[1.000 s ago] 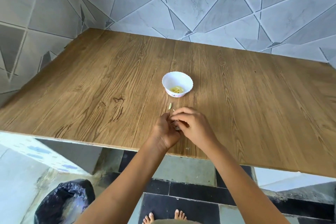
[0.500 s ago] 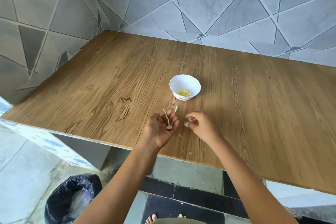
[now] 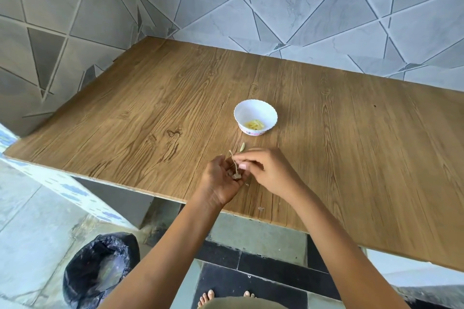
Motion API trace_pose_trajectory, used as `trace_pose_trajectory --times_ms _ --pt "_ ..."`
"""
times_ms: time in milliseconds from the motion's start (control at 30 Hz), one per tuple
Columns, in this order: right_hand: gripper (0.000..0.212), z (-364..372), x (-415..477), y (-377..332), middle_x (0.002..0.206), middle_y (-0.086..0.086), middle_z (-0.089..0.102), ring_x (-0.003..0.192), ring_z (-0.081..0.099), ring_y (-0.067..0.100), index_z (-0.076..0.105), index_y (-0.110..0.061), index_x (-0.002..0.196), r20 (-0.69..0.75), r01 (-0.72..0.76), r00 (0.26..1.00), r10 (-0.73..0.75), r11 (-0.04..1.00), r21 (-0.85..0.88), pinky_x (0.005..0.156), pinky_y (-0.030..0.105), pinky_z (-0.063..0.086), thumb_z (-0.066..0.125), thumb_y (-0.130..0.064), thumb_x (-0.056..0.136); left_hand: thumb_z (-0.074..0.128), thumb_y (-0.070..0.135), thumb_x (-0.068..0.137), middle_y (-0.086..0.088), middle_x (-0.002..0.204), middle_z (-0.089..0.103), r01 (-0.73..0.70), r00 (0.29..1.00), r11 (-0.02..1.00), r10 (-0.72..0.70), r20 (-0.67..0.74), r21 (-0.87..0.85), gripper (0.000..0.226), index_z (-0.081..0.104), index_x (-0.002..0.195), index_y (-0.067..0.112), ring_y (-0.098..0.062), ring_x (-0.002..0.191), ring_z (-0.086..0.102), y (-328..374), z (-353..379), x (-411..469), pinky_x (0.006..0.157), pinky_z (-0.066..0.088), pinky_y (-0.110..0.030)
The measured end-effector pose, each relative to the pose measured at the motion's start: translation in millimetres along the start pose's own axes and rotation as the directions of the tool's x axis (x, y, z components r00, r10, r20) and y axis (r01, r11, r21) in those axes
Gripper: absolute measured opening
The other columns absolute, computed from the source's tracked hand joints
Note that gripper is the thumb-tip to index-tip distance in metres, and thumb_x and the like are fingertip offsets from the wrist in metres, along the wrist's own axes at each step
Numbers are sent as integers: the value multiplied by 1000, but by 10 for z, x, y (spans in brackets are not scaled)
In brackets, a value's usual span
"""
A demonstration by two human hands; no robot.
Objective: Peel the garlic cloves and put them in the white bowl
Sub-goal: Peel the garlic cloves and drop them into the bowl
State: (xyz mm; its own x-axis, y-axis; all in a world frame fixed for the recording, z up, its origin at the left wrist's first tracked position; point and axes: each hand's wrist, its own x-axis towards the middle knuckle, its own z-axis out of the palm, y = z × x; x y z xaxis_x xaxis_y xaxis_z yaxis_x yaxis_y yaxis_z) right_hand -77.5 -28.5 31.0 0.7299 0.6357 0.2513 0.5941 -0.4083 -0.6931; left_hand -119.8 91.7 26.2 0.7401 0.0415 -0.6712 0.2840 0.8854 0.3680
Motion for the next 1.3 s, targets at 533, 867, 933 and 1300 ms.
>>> trace_pose_trajectory --times_ms 533,867,933,1300 --pt "23 135 -46 16 85 0 73 75 66 9 74 -9 88 -255 105 958 -132 988 -115 71 23 53 62 7 77 31 26 102 -12 69 55 30 999 998 -29 19 -46 43 56 78 1 -20 70 53 -26 15 -28 71 45 -33" --pt "30 250 -161 361 122 0 65 111 61 15 64 -14 121 -89 -91 993 71 968 -235 97 34 48 59 -16 91 27 27 102 -14 82 59 -22 1000 994 23 8 -105 47 59 84 -1 -23 79 56 186 -278 -24 84 46 -34" --pt "37 320 -133 385 137 1 53 128 48 13 55 -12 131 6 -81 996 86 959 -271 106 24 32 55 -20 94 27 27 102 -14 83 58 -26 1000 993 27 4 -111 46 59 85 -1 -23 80 56 197 -310 -32 85 46 -34" --pt "39 72 -646 348 136 -20 37 102 52 -19 57 -15 128 248 -92 957 149 969 -227 62 3 41 47 -5 91 26 26 103 -13 82 59 -14 1000 996 16 17 -93 46 60 86 -1 -22 78 57 163 -281 8 83 46 -33"
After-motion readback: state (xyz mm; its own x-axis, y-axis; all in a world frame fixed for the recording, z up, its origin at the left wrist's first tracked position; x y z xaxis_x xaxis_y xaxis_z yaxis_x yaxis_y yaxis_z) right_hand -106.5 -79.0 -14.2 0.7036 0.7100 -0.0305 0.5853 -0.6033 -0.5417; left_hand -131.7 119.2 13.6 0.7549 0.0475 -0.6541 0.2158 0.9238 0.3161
